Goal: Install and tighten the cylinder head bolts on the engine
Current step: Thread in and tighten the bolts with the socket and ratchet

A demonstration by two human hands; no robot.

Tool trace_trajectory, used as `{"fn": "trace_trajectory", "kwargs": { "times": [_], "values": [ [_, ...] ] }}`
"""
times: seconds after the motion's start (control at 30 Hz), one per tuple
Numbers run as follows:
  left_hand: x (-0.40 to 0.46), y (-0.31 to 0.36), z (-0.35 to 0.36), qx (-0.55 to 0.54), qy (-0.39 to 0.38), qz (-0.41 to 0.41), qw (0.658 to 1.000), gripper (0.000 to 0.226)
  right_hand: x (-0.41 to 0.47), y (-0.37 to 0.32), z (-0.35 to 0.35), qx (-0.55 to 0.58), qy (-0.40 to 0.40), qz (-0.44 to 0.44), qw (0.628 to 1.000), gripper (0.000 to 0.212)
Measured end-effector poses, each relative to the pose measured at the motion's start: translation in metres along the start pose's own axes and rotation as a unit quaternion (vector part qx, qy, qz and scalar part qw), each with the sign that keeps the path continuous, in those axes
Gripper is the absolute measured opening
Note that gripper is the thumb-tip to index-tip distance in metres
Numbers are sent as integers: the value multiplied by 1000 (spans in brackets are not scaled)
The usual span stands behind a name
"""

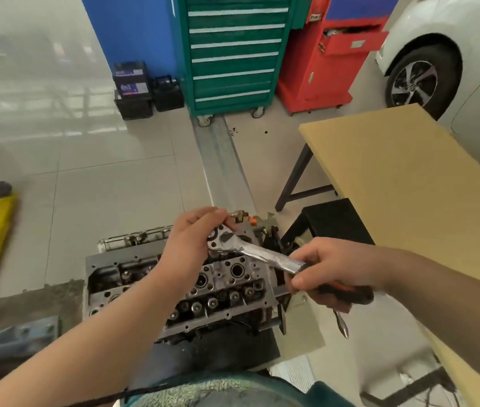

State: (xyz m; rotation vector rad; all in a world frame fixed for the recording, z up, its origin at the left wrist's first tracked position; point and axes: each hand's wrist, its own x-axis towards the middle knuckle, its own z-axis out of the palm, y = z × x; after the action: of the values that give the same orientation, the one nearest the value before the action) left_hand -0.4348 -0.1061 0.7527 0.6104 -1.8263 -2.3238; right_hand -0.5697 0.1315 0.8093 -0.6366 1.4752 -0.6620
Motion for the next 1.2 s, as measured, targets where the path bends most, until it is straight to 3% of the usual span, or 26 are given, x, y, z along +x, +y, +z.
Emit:
{"fn": "trace_trajectory", "kwargs": {
  "times": [0.17, 0.33, 0.5, 0.6, 0.7, 0.83, 0.97, 1.1, 1.2],
  "values": [
    [-6, -4, 20, -15, 109, 19, 994, 31, 8, -21, -55, -97, -42, 11, 994, 20],
    [-7, -6, 30, -19, 168, 27, 985, 36, 16, -17, -65, -83, -92, -2, 992, 23],
    [-5, -4, 39, 19, 171, 44, 984, 36, 4, 8, -48, 20, -104, -46, 993, 20],
    [-5, -2, 38, 31, 168, 48, 984, 38, -4, 13, -49, 14, -111, -67, 991, 26],
    [-5, 0, 35, 43, 149, 54, 986, 39, -13, 18, -48, -16, -96, -31, 995, 39],
    [-5, -3, 37, 66, 178, 88, 978, 43, -14, 15, -43, -20, -89, 25, 996, 32],
    [-5, -8, 49, -18, 232, 91, 968, 27, -15, 16, -29, -56, -10, -9, 998, 20],
    [-4, -10, 48, 6, 226, 122, 967, 20, -19, 17, -12, -39, 22, -33, 998, 9],
    [-1, -5, 36, -49, 171, 119, 977, 32, -21, 16, -1, -3, 15, -28, 999, 8]
  ]
}}
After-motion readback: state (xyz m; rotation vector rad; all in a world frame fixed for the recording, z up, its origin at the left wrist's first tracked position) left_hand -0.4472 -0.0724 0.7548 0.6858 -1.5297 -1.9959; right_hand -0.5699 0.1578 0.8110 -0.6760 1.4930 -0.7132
